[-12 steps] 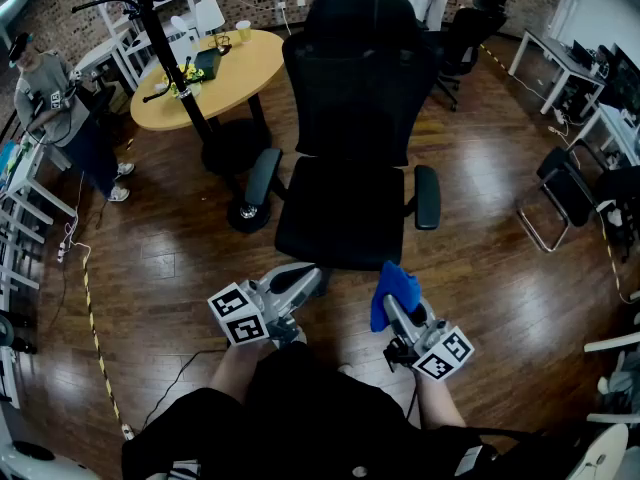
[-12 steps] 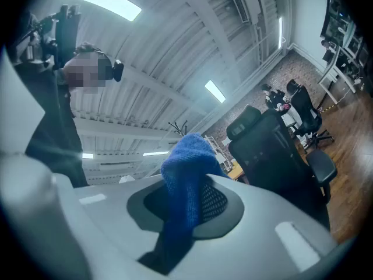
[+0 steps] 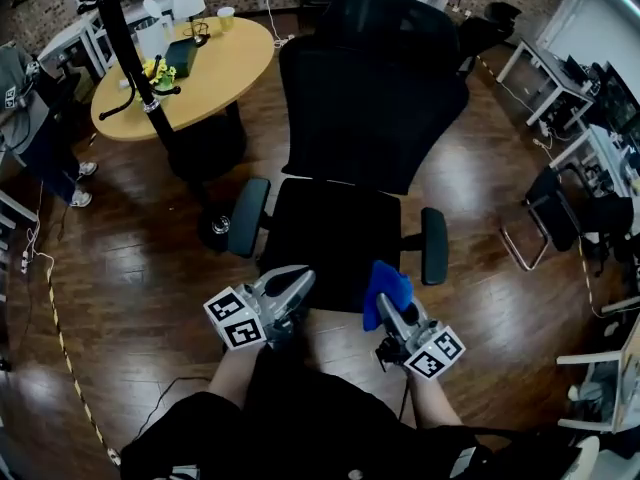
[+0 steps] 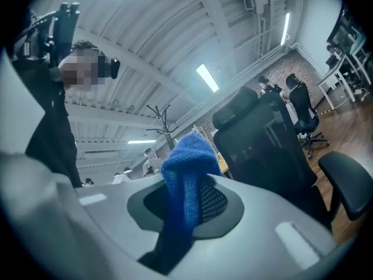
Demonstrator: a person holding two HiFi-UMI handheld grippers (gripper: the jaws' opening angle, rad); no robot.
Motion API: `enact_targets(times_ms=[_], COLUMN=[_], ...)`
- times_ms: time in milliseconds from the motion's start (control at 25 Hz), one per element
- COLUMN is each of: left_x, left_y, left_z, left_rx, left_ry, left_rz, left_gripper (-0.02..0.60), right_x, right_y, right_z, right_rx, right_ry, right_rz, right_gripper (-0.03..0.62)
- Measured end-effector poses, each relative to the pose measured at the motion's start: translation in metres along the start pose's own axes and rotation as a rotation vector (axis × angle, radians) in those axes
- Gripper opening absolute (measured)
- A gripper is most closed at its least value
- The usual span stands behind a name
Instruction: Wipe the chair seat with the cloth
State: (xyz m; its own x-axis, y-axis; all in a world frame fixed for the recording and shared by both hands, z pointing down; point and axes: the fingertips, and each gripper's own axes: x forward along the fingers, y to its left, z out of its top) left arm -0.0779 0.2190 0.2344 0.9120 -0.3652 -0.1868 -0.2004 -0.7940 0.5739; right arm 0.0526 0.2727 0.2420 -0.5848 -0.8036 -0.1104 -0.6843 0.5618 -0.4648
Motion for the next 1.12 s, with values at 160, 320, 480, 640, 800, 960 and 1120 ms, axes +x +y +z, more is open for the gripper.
enact_targets(times_ms=[160,320,480,640,800,960,1120], left_x=[0.02,0.033,0.028,0.038,0.054,0.052,0.048], left_y=[0.051,0.088,0.124,0.18,0.236,0.263,0.267], left_z=[0.024,0.024,0.022,0.019,0.0,-0.019,-0.024], left_rx=[-0.044,-0.117,-0.189,-0.263,-0.381,-0.4,-0.458], left_ry=[0.034,0.049,0.033,0.009,-0.058,-0.072,-0.119], left_rz=[-0.036,-0.001,0.079,0.184,0.22,0.277,0.244], left_gripper=[-0.008,-0.008,-0.008,-0.008,-0.008,-0.008,-0.008], right_x=[0.06,0.101,0.162,0.248,0.321,0.372,0.397], right_y=[-0.039,-0.085,-0.149,-0.237,-0.317,-0.356,-0.373], right_z=[0.007,-0.005,-0.048,-0.123,-0.213,-0.275,-0.318], right_rx=[-0.011,-0.031,-0.002,0.034,0.01,-0.036,-0.054], right_ry=[0.042,0.121,0.235,0.374,0.556,0.657,0.75], right_rz=[-0.074,-0.121,-0.128,-0.123,-0.133,-0.169,-0.199], right_gripper=[0.064,0.064,0.064,0.066,0.066,0.066,0.066])
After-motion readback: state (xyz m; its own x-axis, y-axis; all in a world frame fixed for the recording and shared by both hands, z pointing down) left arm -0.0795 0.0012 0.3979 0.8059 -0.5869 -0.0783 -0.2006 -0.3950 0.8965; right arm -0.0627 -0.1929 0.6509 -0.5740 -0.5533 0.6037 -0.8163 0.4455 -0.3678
